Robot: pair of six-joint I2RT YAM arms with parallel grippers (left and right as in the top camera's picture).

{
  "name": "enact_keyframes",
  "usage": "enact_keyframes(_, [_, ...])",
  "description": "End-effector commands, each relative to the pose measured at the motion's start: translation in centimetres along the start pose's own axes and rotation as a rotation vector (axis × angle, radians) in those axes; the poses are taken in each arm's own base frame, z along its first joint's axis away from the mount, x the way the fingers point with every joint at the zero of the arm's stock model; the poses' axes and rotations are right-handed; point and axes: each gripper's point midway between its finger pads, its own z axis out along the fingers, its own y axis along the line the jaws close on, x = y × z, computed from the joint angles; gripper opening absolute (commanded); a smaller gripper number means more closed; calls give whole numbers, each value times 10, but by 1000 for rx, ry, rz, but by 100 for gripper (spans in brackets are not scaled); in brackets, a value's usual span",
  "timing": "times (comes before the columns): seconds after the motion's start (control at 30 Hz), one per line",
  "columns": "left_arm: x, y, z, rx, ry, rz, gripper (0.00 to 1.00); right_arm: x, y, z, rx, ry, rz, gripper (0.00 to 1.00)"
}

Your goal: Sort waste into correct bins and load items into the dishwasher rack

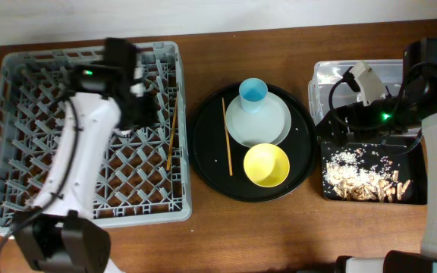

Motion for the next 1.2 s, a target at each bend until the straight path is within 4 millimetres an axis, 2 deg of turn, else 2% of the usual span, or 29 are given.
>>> enact_keyframes(0.0, [6, -58, 19, 74, 3, 99, 38, 0, -3, 0, 9, 4, 1, 99])
enact_keyframes(0.07, [6, -69, 30, 29, -11, 91, 38, 0, -3, 0, 9, 3, 1, 99])
enact_keyframes(0.17, [4, -71, 46, -64, -31, 77, 38, 0, -3, 0, 9, 4, 1, 99])
enact_keyframes(0.3, [0, -71, 50, -69, -43, 76, 38, 0, -3, 0, 9, 4, 1, 99])
enact_keyframes(0.47, [-3, -62, 61, -132, -45, 78, 38, 0, -3, 0, 9, 4, 1, 99])
enact_keyframes(0.6, [1, -61, 84, -153, 0, 84, 38, 0, -3, 0, 9, 4, 1, 99])
enact_keyframes(0.7, [6, -60, 113, -178, 52, 90, 38, 0, -3, 0, 9, 4, 1, 99])
enact_keyframes(0.8, [7, -59, 117, -183, 60, 90, 36, 0, -3, 0, 9, 4, 1, 99])
enact_keyframes(1.0, [17, -54, 117, -202, 102, 96, 16, 0, -3, 0, 9, 4, 1, 99])
enact_keyframes(1.17, [19, -51, 117, -211, 112, 96, 5, 0, -3, 0, 9, 4, 1, 99])
